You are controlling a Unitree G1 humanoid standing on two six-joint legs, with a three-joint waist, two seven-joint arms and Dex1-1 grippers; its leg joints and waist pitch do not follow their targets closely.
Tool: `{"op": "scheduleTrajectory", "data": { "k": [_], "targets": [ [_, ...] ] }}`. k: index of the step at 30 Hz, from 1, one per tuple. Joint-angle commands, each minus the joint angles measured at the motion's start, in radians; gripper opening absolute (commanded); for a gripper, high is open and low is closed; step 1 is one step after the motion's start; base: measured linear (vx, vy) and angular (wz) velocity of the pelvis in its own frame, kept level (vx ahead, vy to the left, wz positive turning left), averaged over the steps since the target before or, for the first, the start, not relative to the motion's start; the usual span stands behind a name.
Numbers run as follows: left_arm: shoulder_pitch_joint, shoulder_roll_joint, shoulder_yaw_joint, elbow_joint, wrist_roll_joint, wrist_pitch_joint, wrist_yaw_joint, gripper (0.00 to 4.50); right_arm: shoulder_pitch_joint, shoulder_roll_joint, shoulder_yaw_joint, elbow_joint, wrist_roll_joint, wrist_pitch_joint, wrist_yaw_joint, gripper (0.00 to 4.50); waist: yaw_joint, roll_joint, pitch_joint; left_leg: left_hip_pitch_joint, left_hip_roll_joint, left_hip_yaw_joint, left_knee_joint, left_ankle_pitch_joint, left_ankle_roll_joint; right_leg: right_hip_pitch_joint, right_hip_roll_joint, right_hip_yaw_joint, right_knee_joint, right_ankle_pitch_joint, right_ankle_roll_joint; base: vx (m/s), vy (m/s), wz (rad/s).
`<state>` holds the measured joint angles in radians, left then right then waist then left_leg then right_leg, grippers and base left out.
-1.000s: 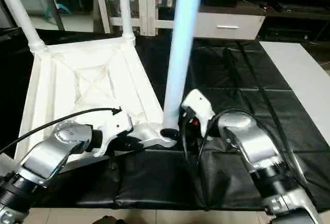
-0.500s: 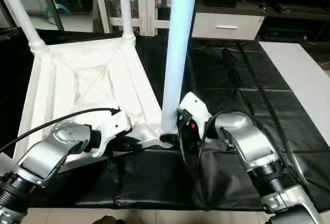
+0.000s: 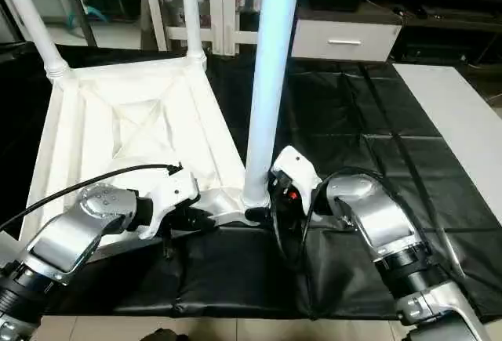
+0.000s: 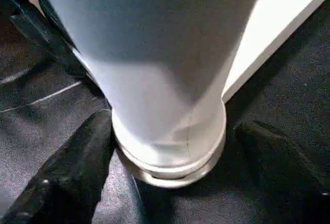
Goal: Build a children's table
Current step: Rotate leg to tighten
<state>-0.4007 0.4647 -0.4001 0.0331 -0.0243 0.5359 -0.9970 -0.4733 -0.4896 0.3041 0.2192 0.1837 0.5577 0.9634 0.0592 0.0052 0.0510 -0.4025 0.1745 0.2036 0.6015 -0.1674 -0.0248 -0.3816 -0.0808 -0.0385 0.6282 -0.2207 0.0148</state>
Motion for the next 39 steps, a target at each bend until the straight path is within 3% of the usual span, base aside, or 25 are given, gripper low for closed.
{"op": "scheduleTrajectory", "data": {
  "k": [1,5,7,10,11,13,14,17,21,25,26,27,29,30,33,34,35,37,38,39],
  "targets": [
    [-0.009,-0.002,-0.015,-0.021,-0.009,-0.013,-0.016,0.0,-0.024,0.0,-0.013,0.027,-0.015,-0.008,-0.019,3.75,-0.001,-0.005,-0.065,0.038,0.059,-0.028,-0.069,-0.178,0.016,0.028,-0.061,0.038,-0.069,-0.062,-0.26,0.0,0.0,0.0],
    [-0.009,-0.007,-0.02,-0.027,-0.011,-0.006,-0.016,0.0,-0.025,0.007,-0.016,0.026,-0.008,-0.007,-0.009,3.31,-0.001,-0.009,-0.065,0.036,0.058,-0.028,-0.068,-0.171,0.019,0.03,-0.062,0.039,-0.069,-0.054,-0.259,0.0,0.0,0.0],
    [-0.007,-0.006,-0.02,-0.03,-0.012,-0.003,-0.017,0.0,-0.022,0.008,-0.015,0.024,-0.007,-0.007,-0.006,3.24,0.001,-0.005,-0.065,0.037,0.058,-0.029,-0.069,-0.169,0.02,0.029,-0.063,0.038,-0.068,-0.057,-0.258,0.0,0.0,0.0],
    [0.0,-0.004,-0.019,-0.033,-0.015,-0.004,-0.018,0.0,-0.016,0.012,-0.016,0.025,-0.007,-0.009,-0.006,3.02,0.0,-0.006,-0.065,0.037,0.058,-0.028,-0.068,-0.174,0.018,0.028,-0.062,0.038,-0.068,-0.06,-0.259,0.0,0.0,0.0],
    [0.003,-0.002,-0.018,-0.033,-0.015,-0.004,-0.017,0.0,-0.013,0.014,-0.017,0.023,-0.006,-0.009,-0.006,3.0,0.0,0.001,-0.065,0.037,0.058,-0.029,-0.068,-0.176,0.015,0.028,-0.062,0.038,-0.067,-0.059,-0.259,0.0,0.0,0.0],
    [0.005,-0.001,-0.018,-0.032,-0.015,-0.005,-0.017,0.0,-0.01,0.015,-0.017,0.024,-0.005,-0.011,-0.007,2.95,-0.001,-0.002,-0.066,0.039,0.058,-0.029,-0.069,-0.184,0.011,0.027,-0.06,0.038,-0.068,-0.056,-0.26,0.0,0.0,0.0],
    [0.003,-0.002,-0.018,-0.034,-0.017,-0.001,-0.019,0.0,-0.01,0.014,-0.018,0.022,-0.004,-0.01,-0.006,2.94,-0.001,0.003,-0.066,0.039,0.058,-0.029,-0.07,-0.187,0.007,0.028,-0.06,0.038,-0.068,-0.051,-0.261,0.0,0.0,0.0],
    [-0.003,-0.004,-0.018,-0.037,-0.025,0.005,-0.028,0.0,-0.012,0.014,-0.023,0.02,0.002,-0.007,-0.003,2.92,-0.001,-0.002,-0.066,0.038,0.058,-0.029,-0.069,-0.188,0.007,0.029,-0.06,0.038,-0.067,-0.043,-0.263,0.0,0.0,0.0],
    [0.006,-0.001,-0.019,-0.038,-0.023,0.003,-0.024,0.0,-0.005,0.021,-0.032,0.021,0.005,-0.011,-0.017,2.92,-0.001,0.003,-0.067,0.038,0.057,-0.029,-0.068,-0.183,0.009,0.029,-0.06,0.038,-0.066,-0.036,-0.265,0.0,0.0,0.0],
    [0.009,-0.031,-0.009,-0.014,-0.021,0.005,0.014,0.0,-0.009,0.087,-0.092,0.075,0.006,-0.057,-0.133,2.92,-0.007,0.0,-0.066,0.037,0.057,-0.03,-0.07,-0.209,-0.001,0.027,-0.061,0.038,-0.068,-0.066,-0.265,0.0,0.0,0.0],
    [-0.013,-0.083,0.002,0.039,-0.007,0.011,0.075,0.0,-0.022,0.173,-0.158,0.141,0.006,-0.096,-0.293,2.91,-0.013,0.002,-0.064,0.036,0.055,-0.028,-0.07,-0.222,-0.01,0.024,-0.062,0.039,-0.071,-0.088,-0.264,0.0,0.0,0.0],
    [-0.021,-0.1,0.005,0.056,-0.004,0.014,0.095,0.0,-0.025,0.201,-0.18,0.159,0.009,-0.102,-0.342,2.91,-0.018,0.002,-0.062,0.037,0.054,-0.028,-0.072,-0.237,-0.016,0.019,-0.061,0.04,-0.075,-0.11,-0.263,0.0,0.0,0.0],
    [-0.055,-0.177,0.034,0.135,-0.007,0.028,0.172,0.0,-0.03,0.283,-0.236,0.22,0.023,-0.141,-0.481,2.9,-0.024,-0.001,-0.065,0.036,0.054,-0.035,-0.076,-0.256,-0.046,0.024,-0.064,0.037,-0.077,-0.17,-0.242,0.0,0.0,0.0],
    [-0.065,-0.192,0.039,0.157,-0.004,0.027,0.191,0.0,-0.032,0.3,-0.248,0.235,0.028,-0.148,-0.508,2.9,-0.025,-0.004,-0.065,0.04,0.054,-0.033,-0.075,-0.254,-0.05,0.02,-0.064,0.038,-0.079,-0.165,-0.239,0.0,0.0,0.0],
    [-0.111,-0.257,0.052,0.269,0.02,0.008,0.279,0.0,-0.044,0.368,-0.269,0.32,0.013,-0.203,-0.637,2.9,-0.026,0.005,-0.065,0.04,0.053,-0.033,-0.076,-0.259,-0.049,0.017,-0.061,0.038,-0.08,-0.143,-0.232,0.0,0.0,0.0],
    [-0.13,-0.28,0.052,0.315,0.034,-0.003,0.315,0.0,-0.051,0.392,-0.265,0.356,-0.001,-0.23,-0.674,2.9,-0.028,0.003,-0.066,0.039,0.051,-0.033,-0.075,-0.262,-0.051,0.02,-0.062,0.039,-0.08,-0.14,-0.23,0.0,0.0,0.0],
    [-0.166,-0.312,0.038,0.401,0.076,-0.021,0.372,0.0,-0.073,0.444,-0.277,0.421,-0.017,-0.281,-0.757,2.9,-0.03,0.003,-0.064,0.038,0.049,-0.033,-0.076,-0.273,-0.053,0.017,-0.063,0.039,-0.087,-0.16,-0.226,0.0,0.0,0.0],
    [-0.189,-0.334,0.037,0.464,0.096,-0.037,0.413,0.0,-0.093,0.476,-0.282,0.456,-0.03,-0.3,-0.814,2.83,-0.032,0.002,-0.064,0.04,0.049,-0.035,-0.077,-0.299,-0.058,0.018,-0.065,0.039,-0.089,-0.201,-0.219,0.0,0.0,0.0],
    [-0.212,-0.355,0.037,0.526,0.115,-0.057,0.45,0.0,-0.112,0.503,-0.289,0.491,-0.047,-0.32,-0.879,2.83,-0.028,0.018,-0.062,0.045,0.051,-0.039,-0.079,-0.333,-0.067,0.014,-0.066,0.039,-0.093,-0.229,-0.206,0.0,0.0,0.0],
    [-0.23,-0.371,0.032,0.583,0.134,-0.076,0.483,0.0,-0.13,0.526,-0.288,0.517,-0.066,-0.329,-0.932,2.72,-0.032,0.014,-0.061,0.047,0.049,-0.039,-0.081,-0.359,-0.073,0.01,-0.063,0.038,-0.097,-0.249,-0.199,0.0,0.0,0.0]
  ]
}}
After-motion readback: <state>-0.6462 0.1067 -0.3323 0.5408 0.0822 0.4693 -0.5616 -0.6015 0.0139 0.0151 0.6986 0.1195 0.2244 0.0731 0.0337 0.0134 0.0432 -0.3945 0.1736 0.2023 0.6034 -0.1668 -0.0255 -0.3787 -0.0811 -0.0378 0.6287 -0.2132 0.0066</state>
